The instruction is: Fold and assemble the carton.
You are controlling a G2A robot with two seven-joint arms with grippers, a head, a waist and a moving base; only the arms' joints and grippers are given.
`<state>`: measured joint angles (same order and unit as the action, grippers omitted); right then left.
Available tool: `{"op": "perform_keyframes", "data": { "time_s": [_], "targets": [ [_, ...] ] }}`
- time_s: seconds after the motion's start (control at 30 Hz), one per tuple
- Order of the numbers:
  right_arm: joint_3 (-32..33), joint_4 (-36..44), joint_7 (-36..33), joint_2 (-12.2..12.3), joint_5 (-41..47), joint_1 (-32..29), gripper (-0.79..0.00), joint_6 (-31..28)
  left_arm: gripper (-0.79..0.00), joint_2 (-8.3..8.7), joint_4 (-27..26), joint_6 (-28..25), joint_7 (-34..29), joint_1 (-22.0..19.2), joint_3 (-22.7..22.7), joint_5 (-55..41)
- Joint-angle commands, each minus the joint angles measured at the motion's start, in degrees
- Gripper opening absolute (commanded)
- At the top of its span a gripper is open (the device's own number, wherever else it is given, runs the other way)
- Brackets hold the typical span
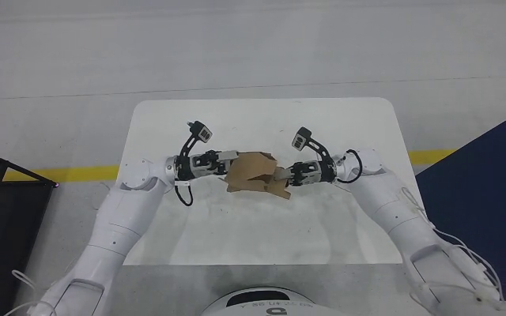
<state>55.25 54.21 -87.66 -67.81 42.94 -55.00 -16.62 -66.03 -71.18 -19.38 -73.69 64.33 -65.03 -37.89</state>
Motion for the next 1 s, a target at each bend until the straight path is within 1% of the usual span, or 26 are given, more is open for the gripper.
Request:
{"op": "perform_keyframes", "data": {
  "time_s": [0.0, 0.03, 0.1, 0.13, 0.17, 0.3, 0.43, 0.67, 0.87, 0.97],
  "targets": [
    [0.54, 0.32, -0.05, 0.11, 0.56, -0.22, -0.785, 0.05, -0.151, -0.02, 0.1, 1.88, -1.72, 0.15, 0.25, -1.8],
    [0.78, 0.5, -0.12, 0.16, 0.82, -0.39, -0.785, 0.11, -0.163, -0.05, 0.14, 2.64, -2.33, 0.16, 0.28, -2.84],
    [1.15, 0.89, -0.23, 0.26, 1.1, -0.67, -0.785, 0.23, -0.249, -0.13, 0.18, 4.06, -3.15, 0.26, 0.2, -5.33],
    [1.29, 1.07, -0.33, 0.3, 1.19, -0.79, -0.785, 0.32, -0.336, -0.18, 0.2, 4.67, -3.28, 0.33, 0.08, -6.64],
    [1.42, 1.17, -0.34, 0.33, 1.32, -0.91, -0.785, 0.34, -0.403, -0.24, 0.23, 5.3, -3.31, 0.41, -0.05, -8.02],
    [1.58, 1.48, -0.34, 0.38, 2.11, -1.25, -0.785, 0.34, -0.511, -0.39, 0.34, 7.97, -3.98, 0.47, -0.31, -11.77],
    [1.29, 1.65, -0.34, 0.42, 2.41, -1.28, -0.785, 0.34, -0.523, -0.26, 0.42, 8.02, -5.46, 0.38, 0.08, -9.39],
    [0.16, 1.07, -0.34, 0.37, 2.7, -0.7, -0.785, 0.34, -0.474, -0.19, 0.41, 8.68, -7.74, 0.41, 0.62, -8.35],
    [-0.91, 0.1, -0.34, 0.19, 3.03, 0.09, -0.785, 0.35, -0.489, -0.29, 0.58, 9.31, -8.19, 0.55, 0.84, -9.35],
    [-1.46, -0.43, -0.34, 0.06, 3.06, 0.53, -0.785, 0.34, -0.493, -0.36, 0.68, 9.16, -7.1, 0.65, 0.81, -9.59]
  ]
}}
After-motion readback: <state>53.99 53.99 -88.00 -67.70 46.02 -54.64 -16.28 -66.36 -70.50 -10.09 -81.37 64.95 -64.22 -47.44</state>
